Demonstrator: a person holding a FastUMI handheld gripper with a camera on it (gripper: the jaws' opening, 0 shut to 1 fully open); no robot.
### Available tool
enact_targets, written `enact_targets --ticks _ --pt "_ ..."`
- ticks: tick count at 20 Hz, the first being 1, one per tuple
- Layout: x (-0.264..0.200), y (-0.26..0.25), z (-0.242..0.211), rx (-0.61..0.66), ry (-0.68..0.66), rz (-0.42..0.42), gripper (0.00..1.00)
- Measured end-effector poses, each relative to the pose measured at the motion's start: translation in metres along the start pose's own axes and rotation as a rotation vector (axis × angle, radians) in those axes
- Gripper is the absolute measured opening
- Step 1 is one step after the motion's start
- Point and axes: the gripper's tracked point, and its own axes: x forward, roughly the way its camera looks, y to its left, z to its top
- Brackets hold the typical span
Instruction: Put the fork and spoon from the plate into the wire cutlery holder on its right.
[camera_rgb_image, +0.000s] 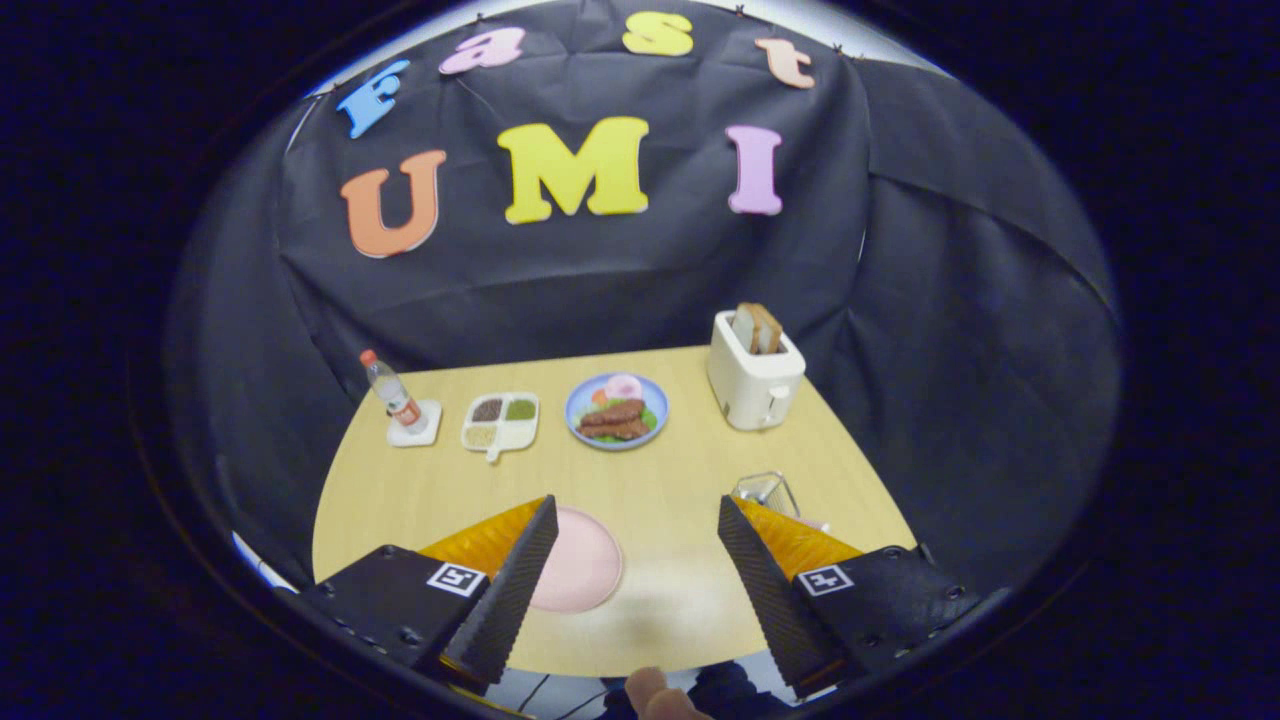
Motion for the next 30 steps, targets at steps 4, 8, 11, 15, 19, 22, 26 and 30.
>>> enact_targets --ticks 4,8,11,15,19,22,26,30 --pt "-0.045 0.012 0.030 -0.005 -0.240 0.004 0.97" --pt "-0.087 0.005 0.062 -0.065 -0.556 -0.031 0.96" --pt "-0.105 0.013 0.060 -0.105 -0.653 0.007 0.96" --pt "-0.095 0.007 0.058 -0.052 -0.603 0.046 0.96" --pt "-0.091 0.006 0.056 -0.058 -0.611 0.031 0.96" --pt "-0.091 0.008 0.055 -0.073 -0.576 0.021 0.96" --pt "-0.087 0.006 0.051 -0.064 -0.544 0.019 0.96" --pt "-0.088 0.009 0.052 -0.081 -0.542 0.025 0.96"
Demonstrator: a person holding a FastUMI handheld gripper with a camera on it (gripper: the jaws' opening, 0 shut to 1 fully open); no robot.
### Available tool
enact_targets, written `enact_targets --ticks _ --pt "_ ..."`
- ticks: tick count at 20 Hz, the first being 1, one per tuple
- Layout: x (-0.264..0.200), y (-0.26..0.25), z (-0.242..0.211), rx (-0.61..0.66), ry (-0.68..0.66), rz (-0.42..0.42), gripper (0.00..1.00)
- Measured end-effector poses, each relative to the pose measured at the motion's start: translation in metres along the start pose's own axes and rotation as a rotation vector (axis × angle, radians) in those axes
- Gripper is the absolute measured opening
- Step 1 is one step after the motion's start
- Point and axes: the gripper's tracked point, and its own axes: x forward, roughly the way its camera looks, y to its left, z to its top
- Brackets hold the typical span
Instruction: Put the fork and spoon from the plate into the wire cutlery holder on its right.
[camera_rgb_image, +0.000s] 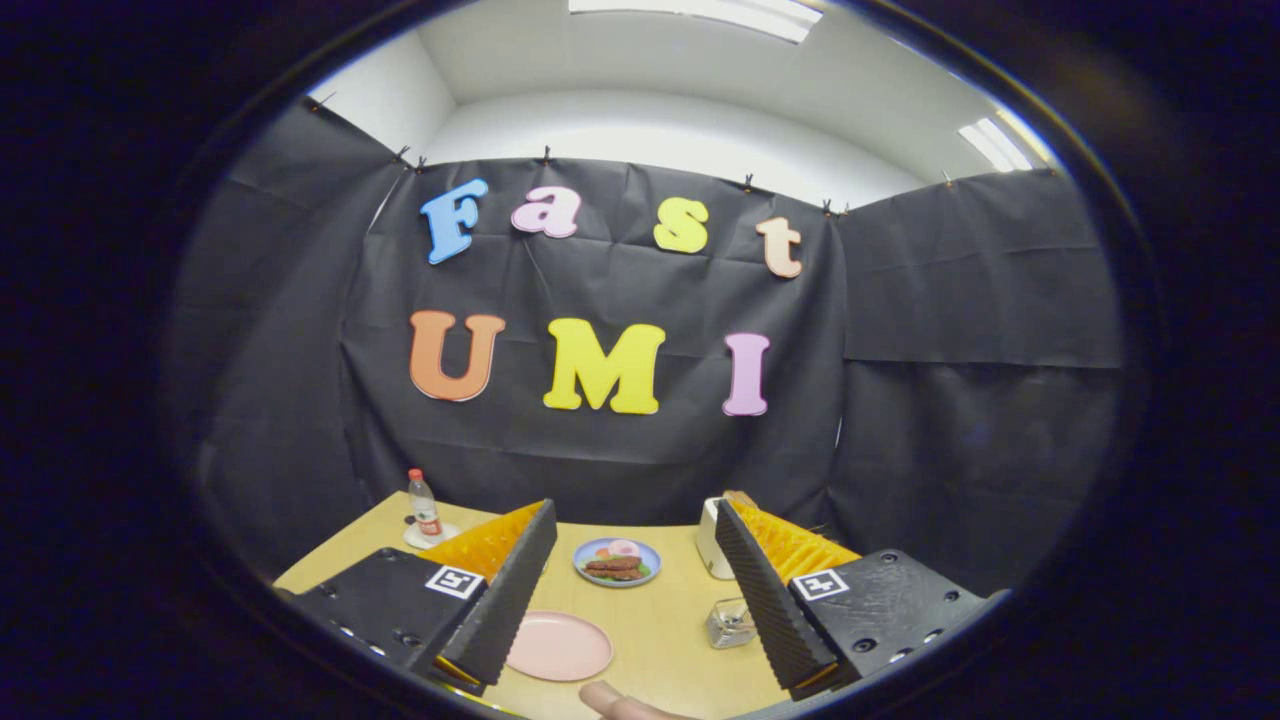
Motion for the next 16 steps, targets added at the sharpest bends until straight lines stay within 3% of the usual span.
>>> enact_targets --ticks 16 --pt "0.0040 0.0071 0.0012 -0.024 0.025 0.036 0.96"
